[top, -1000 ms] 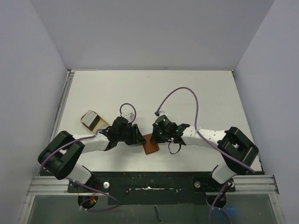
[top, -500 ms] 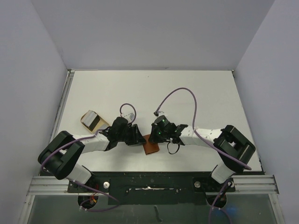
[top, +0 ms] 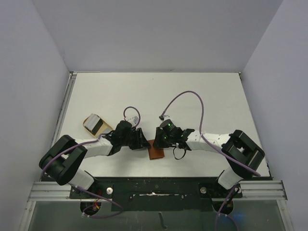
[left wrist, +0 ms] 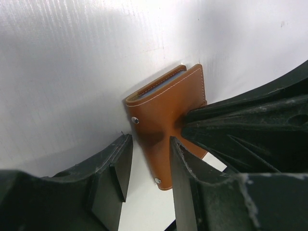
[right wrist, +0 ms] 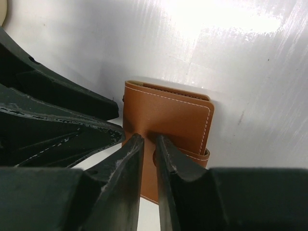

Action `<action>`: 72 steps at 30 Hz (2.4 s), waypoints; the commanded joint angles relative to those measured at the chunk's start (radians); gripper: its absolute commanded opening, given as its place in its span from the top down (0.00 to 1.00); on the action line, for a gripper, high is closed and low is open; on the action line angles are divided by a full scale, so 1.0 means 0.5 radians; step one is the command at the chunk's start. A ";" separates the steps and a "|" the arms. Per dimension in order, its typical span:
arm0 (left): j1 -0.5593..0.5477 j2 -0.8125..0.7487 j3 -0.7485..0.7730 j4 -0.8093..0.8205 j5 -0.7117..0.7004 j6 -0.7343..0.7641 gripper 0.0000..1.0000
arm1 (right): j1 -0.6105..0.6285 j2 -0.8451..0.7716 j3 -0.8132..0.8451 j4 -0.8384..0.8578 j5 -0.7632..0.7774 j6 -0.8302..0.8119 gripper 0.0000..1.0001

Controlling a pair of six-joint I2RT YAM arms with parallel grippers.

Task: Put the credit cards into the card holder
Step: Close the card holder at the center of the board.

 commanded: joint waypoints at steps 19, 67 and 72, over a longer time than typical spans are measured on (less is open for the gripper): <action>0.009 -0.128 0.093 -0.016 0.013 0.008 0.66 | -0.184 -0.327 0.046 -0.203 -0.188 -0.092 0.74; 0.003 0.016 0.011 0.103 0.036 -0.006 0.69 | -0.051 -0.111 -0.057 -0.063 -0.151 0.038 0.80; -0.004 0.020 0.008 0.116 0.037 -0.010 0.69 | -0.048 -0.099 -0.058 -0.064 -0.148 0.038 0.81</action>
